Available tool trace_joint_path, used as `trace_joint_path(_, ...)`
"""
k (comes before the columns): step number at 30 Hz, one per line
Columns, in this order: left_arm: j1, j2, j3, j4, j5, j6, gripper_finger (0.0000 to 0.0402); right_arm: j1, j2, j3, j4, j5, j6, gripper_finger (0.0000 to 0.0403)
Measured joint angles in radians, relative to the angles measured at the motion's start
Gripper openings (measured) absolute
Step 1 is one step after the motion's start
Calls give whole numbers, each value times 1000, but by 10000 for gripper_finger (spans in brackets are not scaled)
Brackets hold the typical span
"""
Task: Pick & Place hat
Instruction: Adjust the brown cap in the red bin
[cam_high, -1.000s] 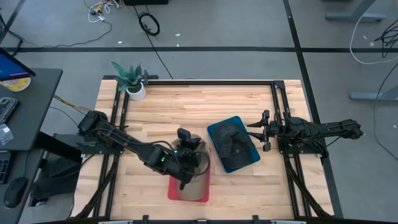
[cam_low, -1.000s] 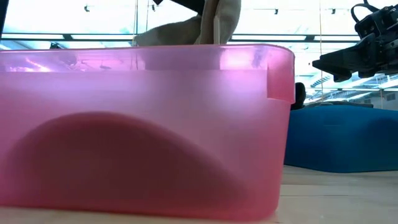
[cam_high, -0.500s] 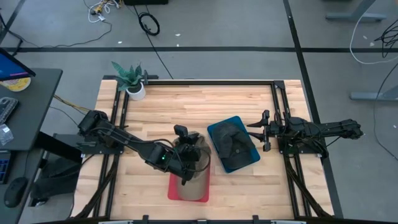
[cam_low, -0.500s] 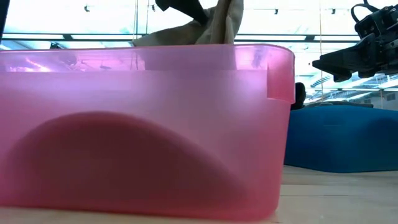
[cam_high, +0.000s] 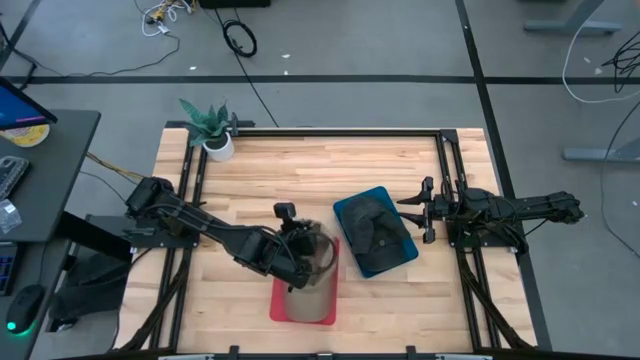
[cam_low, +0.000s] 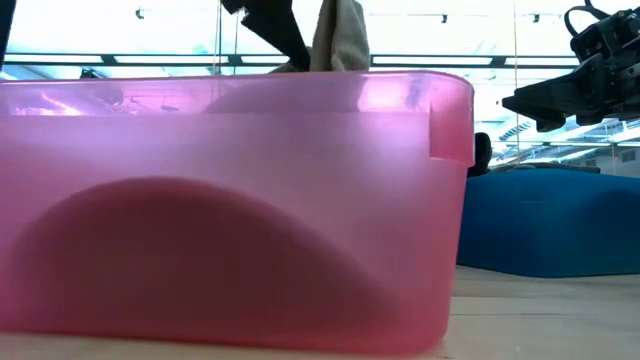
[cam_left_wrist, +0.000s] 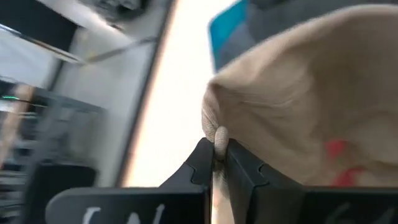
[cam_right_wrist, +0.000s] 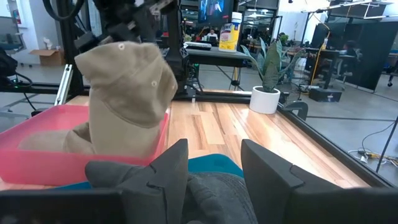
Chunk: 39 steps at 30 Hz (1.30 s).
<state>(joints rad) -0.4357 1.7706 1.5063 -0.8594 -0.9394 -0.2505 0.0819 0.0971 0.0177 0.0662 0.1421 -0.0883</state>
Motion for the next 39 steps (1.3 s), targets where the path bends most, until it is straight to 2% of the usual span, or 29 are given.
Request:
trace_joint_path(10, -37, 0, 0, 7, 381, -87, 23, 0, 0, 0, 0, 0, 0, 155)
trace_joint_path(16, -61, 0, 0, 45, 537, -106, 31, 0, 0, 0, 0, 0, 0, 155)
trace_joint_path(24, -69, 0, 0, 189, 678, -67, 48, 0, 0, 0, 0, 0, 0, 155)
trace_joint_path(35, -65, 0, 0, 164, 686, 45, 54, 0, 0, 0, 0, 0, 0, 155)
trace_joint_path(39, -51, 10, -13, 146, 830, -5, 46, 0, 0, 0, 0, 0, 0, 155)
